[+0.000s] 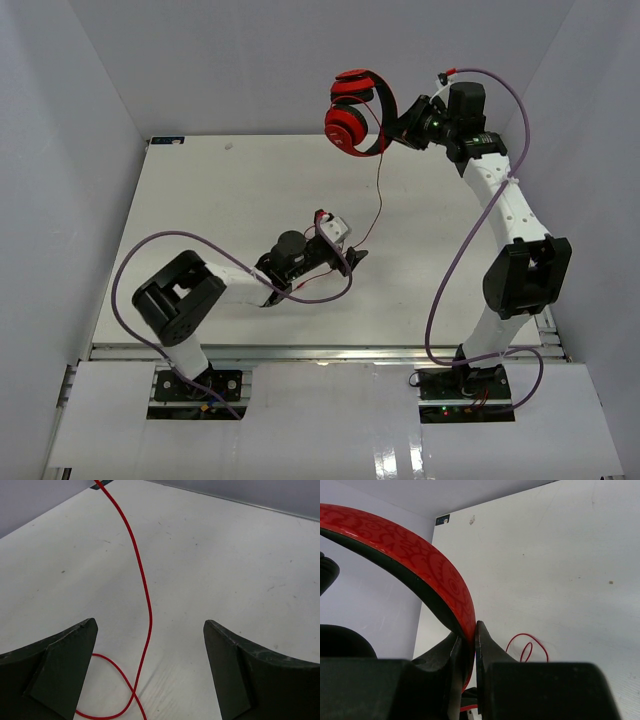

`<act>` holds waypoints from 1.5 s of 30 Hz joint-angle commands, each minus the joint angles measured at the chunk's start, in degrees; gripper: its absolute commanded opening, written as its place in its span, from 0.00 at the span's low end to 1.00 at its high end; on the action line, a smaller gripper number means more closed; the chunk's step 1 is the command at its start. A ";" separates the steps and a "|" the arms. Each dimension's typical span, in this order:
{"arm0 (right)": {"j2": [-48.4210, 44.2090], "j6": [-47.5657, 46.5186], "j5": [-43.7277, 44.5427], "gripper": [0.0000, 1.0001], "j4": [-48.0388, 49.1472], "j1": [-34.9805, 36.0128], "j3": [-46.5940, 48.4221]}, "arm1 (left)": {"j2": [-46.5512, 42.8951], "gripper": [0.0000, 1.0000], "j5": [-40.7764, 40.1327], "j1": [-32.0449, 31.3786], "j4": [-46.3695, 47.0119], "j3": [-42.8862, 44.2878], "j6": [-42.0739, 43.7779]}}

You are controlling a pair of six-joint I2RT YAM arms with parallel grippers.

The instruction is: Wrap the headphones

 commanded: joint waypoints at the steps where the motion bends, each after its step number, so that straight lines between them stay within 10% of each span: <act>1: -5.12 0.23 -2.76 0.08 2.24 -1.04 0.48 | 5.48 0.98 7.71 0.09 7.08 4.00 6.15; 16: -8.30 0.63 -4.82 0.08 2.05 -2.48 0.42 | 11.85 0.76 -0.47 1.95 1.06 3.36 11.78; 25: -10.27 1.28 -5.92 0.08 2.39 -3.21 -1.08 | 15.05 0.40 1.42 3.52 0.41 5.11 9.44; 28: -10.66 1.46 -6.37 0.08 2.41 -3.49 -1.35 | 15.89 0.40 2.60 3.61 0.75 5.68 8.90; 34: -10.76 1.38 -6.88 0.08 2.41 -4.27 -1.79 | 11.47 0.78 6.54 3.69 2.54 1.79 9.09; 45: -11.93 2.47 -7.78 0.08 4.16 -4.25 -3.52 | 17.43 0.71 8.62 3.78 -2.28 9.65 14.04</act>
